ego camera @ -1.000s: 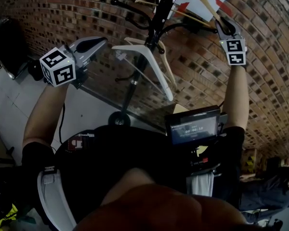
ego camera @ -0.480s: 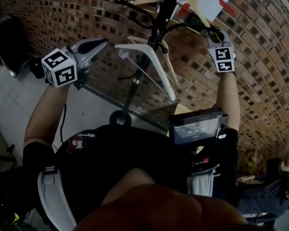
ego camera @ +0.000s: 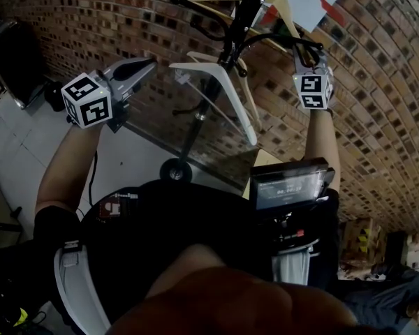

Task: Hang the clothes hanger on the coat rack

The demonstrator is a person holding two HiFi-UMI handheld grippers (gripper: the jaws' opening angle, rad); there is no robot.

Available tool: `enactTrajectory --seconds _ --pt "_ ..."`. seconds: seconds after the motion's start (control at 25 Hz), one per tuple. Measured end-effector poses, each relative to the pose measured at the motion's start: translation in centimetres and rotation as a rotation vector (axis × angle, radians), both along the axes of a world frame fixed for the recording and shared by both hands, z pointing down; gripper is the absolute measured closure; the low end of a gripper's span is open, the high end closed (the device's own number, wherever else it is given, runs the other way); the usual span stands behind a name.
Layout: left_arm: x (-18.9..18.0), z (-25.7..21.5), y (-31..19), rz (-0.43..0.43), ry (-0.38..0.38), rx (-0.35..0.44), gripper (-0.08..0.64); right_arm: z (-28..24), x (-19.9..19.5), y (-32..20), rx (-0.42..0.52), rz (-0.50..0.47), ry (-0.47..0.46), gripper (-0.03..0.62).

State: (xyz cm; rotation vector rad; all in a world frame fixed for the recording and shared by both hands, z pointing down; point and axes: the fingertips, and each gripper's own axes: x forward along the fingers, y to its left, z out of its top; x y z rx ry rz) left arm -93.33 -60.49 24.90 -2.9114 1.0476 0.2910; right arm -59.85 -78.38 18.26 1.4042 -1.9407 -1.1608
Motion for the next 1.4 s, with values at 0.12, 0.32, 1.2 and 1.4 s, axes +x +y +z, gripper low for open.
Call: enactTrajectory --seconds 0.12,0.32,1.2,1.4 --pt "0.0 0.0 -0.1 0.000 -0.001 0.002 0.566 -1.1 -0.1 -0.5 0.025 0.031 0.047 0.483" --pt "0.4 -0.2 0.0 0.009 0.002 0.002 0.566 -1.3 0.7 -2.4 0.041 0.099 0.131 0.483" --pt "-0.6 1.9 -0.5 0.004 0.016 -0.039 0.566 3.4 -2.6 -2.6 -0.013 0.036 -0.004 0.503" --pt "-0.5 1.8 -0.5 0.006 0.018 -0.040 0.566 2.9 -2.2 -2.1 -0.021 0.026 -0.034 0.503"
